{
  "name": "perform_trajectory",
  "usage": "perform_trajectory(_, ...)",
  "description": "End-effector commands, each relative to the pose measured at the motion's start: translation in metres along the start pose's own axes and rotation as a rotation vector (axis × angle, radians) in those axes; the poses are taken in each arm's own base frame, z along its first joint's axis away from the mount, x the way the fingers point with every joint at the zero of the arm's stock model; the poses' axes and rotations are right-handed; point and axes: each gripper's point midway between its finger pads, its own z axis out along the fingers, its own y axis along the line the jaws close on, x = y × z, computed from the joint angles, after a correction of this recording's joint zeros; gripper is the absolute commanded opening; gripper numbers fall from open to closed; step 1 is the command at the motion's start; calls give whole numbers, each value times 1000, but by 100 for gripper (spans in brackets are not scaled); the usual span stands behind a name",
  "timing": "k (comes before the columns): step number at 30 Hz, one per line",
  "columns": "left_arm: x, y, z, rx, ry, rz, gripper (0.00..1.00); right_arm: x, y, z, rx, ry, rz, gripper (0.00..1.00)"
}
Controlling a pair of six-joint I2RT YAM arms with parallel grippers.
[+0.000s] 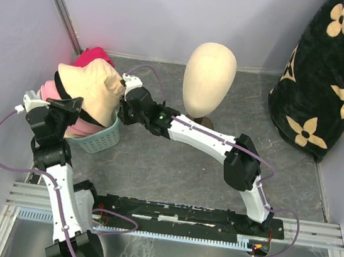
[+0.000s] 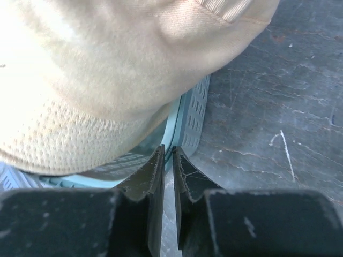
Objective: Stack the hats
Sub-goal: Move the bin to the center of the board.
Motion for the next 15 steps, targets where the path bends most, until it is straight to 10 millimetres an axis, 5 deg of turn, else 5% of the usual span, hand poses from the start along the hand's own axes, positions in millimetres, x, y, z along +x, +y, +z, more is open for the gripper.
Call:
perform_trajectory(1, 0, -27, 3, 134, 30, 52, 3, -46, 15, -43, -12, -116, -27, 1)
perform_trajectory(11, 31, -58, 11, 225, 153, 121, 3, -31, 9, -61, 27, -107, -45, 2)
perform_trajectory(15, 29, -53, 7, 188, 138, 128, 3, -31, 15, -55, 16, -70, -51, 25)
